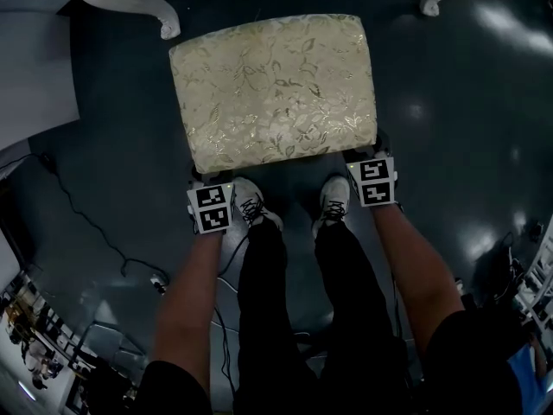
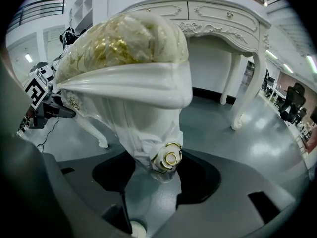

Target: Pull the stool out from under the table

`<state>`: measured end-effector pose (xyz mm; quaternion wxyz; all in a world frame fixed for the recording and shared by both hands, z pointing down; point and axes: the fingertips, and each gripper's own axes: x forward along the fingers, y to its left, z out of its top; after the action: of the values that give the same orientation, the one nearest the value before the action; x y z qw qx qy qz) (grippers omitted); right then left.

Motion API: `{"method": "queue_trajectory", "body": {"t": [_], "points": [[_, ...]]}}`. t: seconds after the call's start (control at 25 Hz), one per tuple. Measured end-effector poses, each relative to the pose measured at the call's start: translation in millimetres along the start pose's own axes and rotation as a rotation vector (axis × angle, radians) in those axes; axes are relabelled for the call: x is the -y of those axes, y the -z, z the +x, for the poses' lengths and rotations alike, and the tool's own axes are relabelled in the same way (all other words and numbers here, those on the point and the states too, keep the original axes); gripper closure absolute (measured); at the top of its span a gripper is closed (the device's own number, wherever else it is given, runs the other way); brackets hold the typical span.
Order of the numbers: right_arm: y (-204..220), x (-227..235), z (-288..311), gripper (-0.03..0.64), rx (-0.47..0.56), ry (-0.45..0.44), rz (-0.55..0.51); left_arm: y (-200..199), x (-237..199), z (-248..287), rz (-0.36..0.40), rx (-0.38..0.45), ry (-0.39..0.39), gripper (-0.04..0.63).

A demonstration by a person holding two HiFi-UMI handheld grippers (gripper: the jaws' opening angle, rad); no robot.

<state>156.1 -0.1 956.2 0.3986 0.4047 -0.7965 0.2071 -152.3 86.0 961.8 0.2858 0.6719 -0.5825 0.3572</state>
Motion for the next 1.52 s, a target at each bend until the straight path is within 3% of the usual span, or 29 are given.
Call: {"method": "queue_trajectory", "body": {"t": [0.96,1.12,1.24,1.32,1.4,1.44,1.48,1.52], "points": [[-0.4,-0.1,-6.1,0.339,-0.097,-0.037,-0.007,6.2,7.5,-3.2,-0.003,-0.094,0.058,0.35],[3.2,-2.2,-11.7,0.339,-0.139,-0.044,0.011,19.1,6.7,-11.2,-0.04,-0.138,0.054,0.35],[3.3,-2.3,-26.7,0.339,-0.168,-0.043,0.053,23.1,8.8,-33.5,-0.065,-0.17,0.047,0.404],[0.9,-0.5,-40.0,0.365,-0.173,-0.044,0.055,27.3,12.6,-50.8,-0.077,-0.182,0.052,0.441],[-0.6,4.4,-56.6,0.434,-0.187,-0.032,0.051,21.9,13.7,-72.5,-0.098,-0.184,0.052,0.509],[-2.4,7.1,-66.1,0.472,-0.197,-0.023,0.054,16.8,13.2,-84.2,-0.111,-0.185,0.049,0.544],[-4.9,9.6,-75.9,0.589,-0.206,-0.017,0.058,14.0,12.3,-95.7,-0.125,-0.191,0.045,0.568],[-8.7,11.3,-85.9,0.589,-0.211,-0.019,0.061,13.0,11.7,-107.2,-0.135,-0.198,0.04,0.586]]}}
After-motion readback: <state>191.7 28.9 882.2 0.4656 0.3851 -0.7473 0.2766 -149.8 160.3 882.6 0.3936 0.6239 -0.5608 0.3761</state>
